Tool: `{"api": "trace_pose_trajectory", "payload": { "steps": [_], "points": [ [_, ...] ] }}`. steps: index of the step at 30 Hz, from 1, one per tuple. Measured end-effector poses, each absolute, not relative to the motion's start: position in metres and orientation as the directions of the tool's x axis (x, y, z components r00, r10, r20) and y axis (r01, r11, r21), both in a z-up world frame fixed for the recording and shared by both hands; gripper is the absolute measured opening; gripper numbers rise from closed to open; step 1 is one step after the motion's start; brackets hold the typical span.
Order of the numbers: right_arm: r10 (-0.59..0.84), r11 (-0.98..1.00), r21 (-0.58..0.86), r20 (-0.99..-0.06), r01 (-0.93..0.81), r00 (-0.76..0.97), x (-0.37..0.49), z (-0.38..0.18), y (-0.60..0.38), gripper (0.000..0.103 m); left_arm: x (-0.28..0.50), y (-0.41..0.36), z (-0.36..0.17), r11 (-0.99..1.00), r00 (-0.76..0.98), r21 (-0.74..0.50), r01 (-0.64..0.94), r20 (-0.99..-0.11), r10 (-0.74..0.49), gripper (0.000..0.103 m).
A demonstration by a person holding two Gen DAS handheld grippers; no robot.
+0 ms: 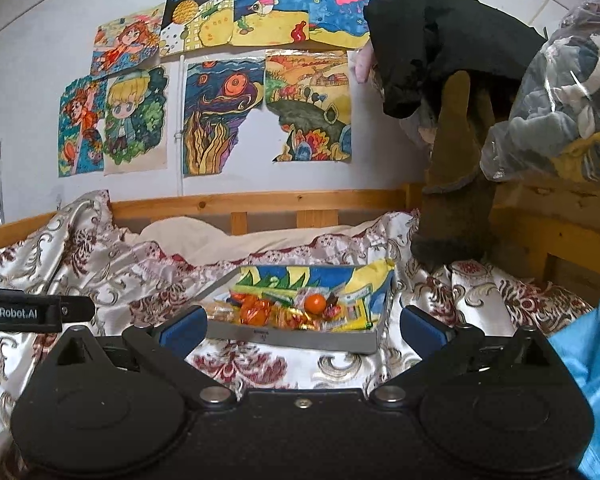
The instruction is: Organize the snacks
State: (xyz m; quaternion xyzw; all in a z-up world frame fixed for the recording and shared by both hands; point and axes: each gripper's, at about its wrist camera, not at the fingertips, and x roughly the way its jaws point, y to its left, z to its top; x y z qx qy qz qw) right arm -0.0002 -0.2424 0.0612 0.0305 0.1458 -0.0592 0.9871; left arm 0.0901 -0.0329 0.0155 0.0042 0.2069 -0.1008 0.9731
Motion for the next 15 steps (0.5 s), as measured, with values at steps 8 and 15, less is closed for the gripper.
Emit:
{"api": "trace_pose_trajectory", "payload": {
  "steps": [8,15],
  "points": [
    [-0.112,0.990,0.042,-0.313,0.131,0.943,-0.026,0.055,-0.236,0.102,0.064,-0.024,0.005,0.979,0.897,-0.018,0.202,-0.399,-0.192,0.103],
    [-0.112,0.988,0.059,-0.350,0.141,0.930,-0.036,0.048,-0.233,0.102,0.052,-0.019,-0.002,0.981,0.898,-0.010,0.194,-0.402,-0.181,0.103]
  ]
}}
